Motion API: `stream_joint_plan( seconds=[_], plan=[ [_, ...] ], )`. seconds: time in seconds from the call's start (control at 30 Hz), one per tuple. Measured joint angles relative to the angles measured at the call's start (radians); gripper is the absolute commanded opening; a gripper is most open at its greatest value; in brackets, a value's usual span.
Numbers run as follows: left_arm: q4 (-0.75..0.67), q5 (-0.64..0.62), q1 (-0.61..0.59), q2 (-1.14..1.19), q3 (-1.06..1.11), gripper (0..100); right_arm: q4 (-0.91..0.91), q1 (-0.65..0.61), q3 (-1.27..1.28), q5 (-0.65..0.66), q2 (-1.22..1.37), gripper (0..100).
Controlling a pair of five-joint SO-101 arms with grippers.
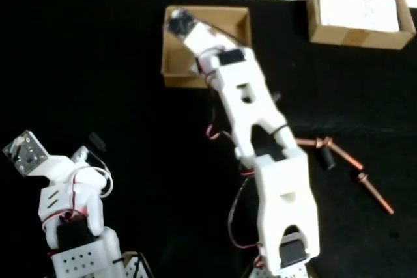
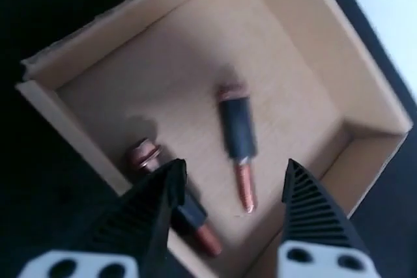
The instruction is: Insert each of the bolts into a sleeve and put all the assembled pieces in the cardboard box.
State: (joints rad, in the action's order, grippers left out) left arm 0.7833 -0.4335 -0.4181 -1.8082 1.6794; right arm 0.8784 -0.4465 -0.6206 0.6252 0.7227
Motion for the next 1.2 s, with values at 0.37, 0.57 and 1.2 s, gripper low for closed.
stream_joint_plan(
  seconds=[0.37, 0.57, 1.2],
  plan=[
    [0.0, 0.0, 0.0, 0.0, 0.0, 1, 0.617, 0.143, -0.496, -0.486, -0.12, 5.6],
    [0.0, 0.002, 0.006, 0.0, 0.0, 1, 0.862, 0.367, -0.669, -0.661, -0.192, 6.3],
    [0.012, 0.002, 0.052, 0.0, 0.0, 1, 0.875, 0.985, 0.336, -0.792, -0.813, 0.6]
  ],
)
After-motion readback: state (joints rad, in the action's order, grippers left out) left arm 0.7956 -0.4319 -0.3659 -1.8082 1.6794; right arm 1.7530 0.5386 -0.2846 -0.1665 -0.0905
